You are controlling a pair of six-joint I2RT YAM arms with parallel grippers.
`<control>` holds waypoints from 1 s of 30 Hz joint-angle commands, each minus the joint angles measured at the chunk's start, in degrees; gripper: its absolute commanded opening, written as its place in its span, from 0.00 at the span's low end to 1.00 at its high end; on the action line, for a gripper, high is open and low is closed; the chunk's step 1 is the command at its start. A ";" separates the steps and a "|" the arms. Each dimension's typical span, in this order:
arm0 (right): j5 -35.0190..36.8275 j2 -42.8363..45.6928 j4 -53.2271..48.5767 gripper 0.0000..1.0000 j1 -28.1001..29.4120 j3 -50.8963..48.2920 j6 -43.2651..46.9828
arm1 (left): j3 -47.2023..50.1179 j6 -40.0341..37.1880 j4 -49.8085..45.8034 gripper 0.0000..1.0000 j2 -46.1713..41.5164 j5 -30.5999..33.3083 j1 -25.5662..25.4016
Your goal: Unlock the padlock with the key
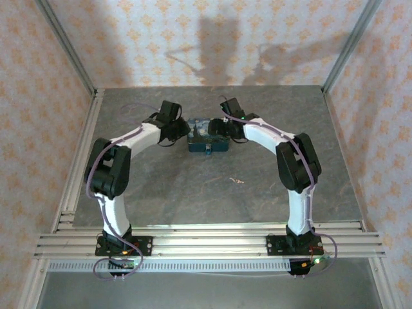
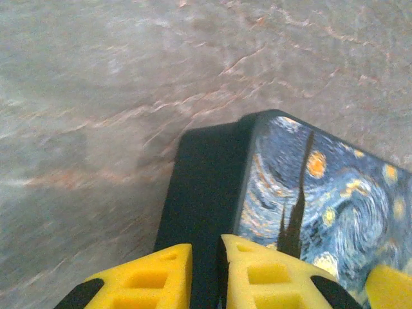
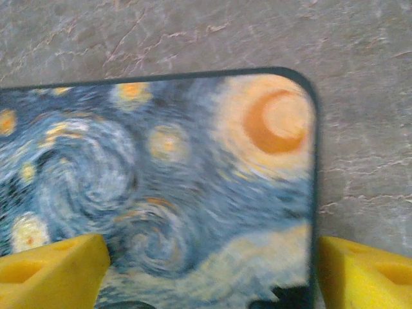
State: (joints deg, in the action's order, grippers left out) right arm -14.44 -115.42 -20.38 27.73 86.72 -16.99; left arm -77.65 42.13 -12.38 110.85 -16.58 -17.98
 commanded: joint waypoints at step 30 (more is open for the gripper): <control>1.46 -13.76 -30.95 0.89 -1.40 45.12 4.47 | -16.37 -6.28 -20.46 0.37 6.57 12.44 -0.92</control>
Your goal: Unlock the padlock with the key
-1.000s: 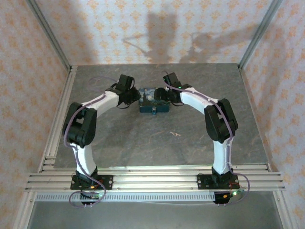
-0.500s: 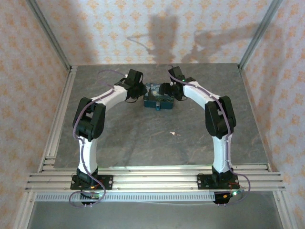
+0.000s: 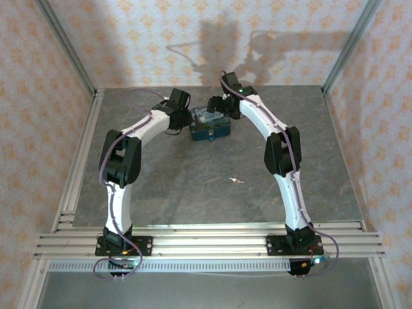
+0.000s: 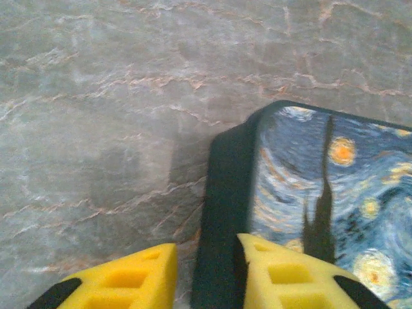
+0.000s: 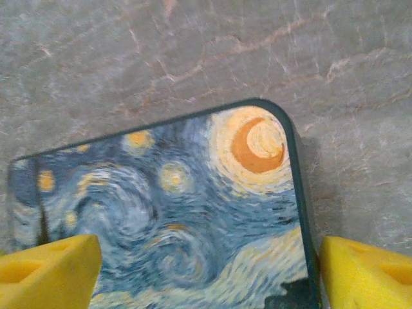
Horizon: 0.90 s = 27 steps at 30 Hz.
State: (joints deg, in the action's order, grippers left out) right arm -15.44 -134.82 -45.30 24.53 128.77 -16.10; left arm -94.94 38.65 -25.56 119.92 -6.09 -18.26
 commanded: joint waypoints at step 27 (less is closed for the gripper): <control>7.59 50.98 6.23 0.51 15.19 -70.43 7.37 | 40.60 -3.42 -1.65 0.66 -35.82 -7.19 -11.52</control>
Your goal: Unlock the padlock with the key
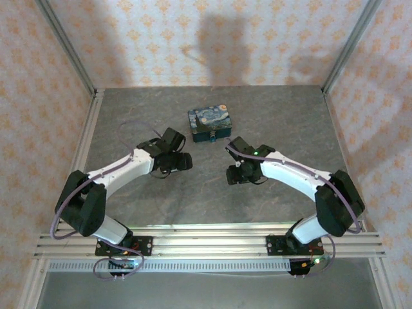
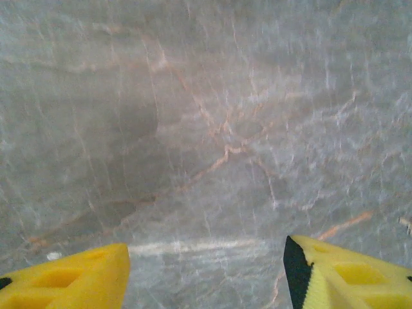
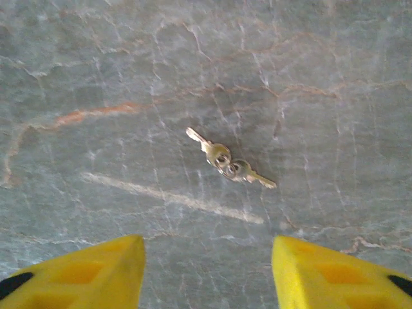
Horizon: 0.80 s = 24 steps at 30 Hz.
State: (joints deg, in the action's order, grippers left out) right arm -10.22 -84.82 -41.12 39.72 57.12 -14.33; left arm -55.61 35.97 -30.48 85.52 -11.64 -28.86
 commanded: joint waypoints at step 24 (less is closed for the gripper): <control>3.21 -15.60 -3.23 0.41 0.00 8.33 30.73 | 1.76 -4.32 8.42 0.67 3.24 -3.57 -5.42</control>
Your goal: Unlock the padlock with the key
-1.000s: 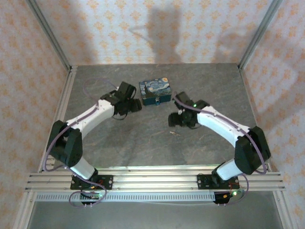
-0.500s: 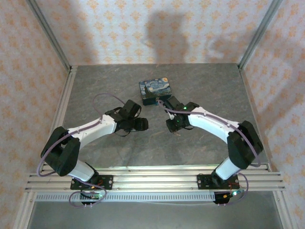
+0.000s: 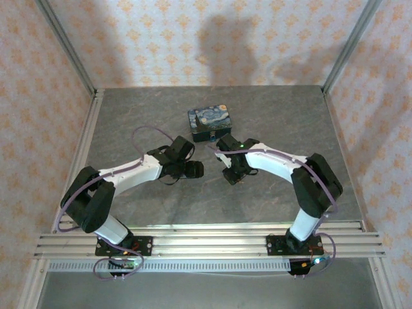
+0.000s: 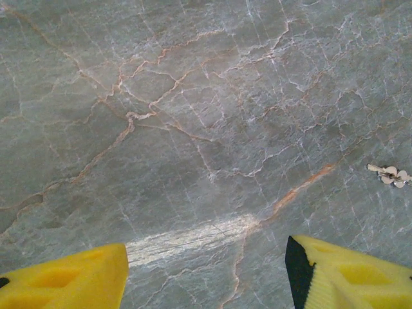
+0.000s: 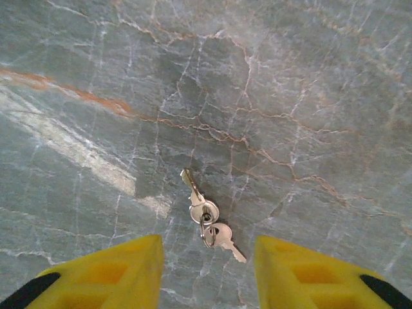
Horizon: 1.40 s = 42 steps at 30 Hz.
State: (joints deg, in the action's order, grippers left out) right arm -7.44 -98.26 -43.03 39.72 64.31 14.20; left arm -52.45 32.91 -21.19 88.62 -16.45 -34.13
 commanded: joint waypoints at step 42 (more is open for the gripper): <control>-4.68 1.26 6.38 0.00 -0.09 -2.76 -0.06 | 7.44 0.55 12.14 0.66 -7.51 -4.04 4.82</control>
State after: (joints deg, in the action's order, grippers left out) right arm -10.46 -98.96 -38.85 39.92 62.98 16.05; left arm -47.40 32.75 -14.96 83.90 -17.69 -30.41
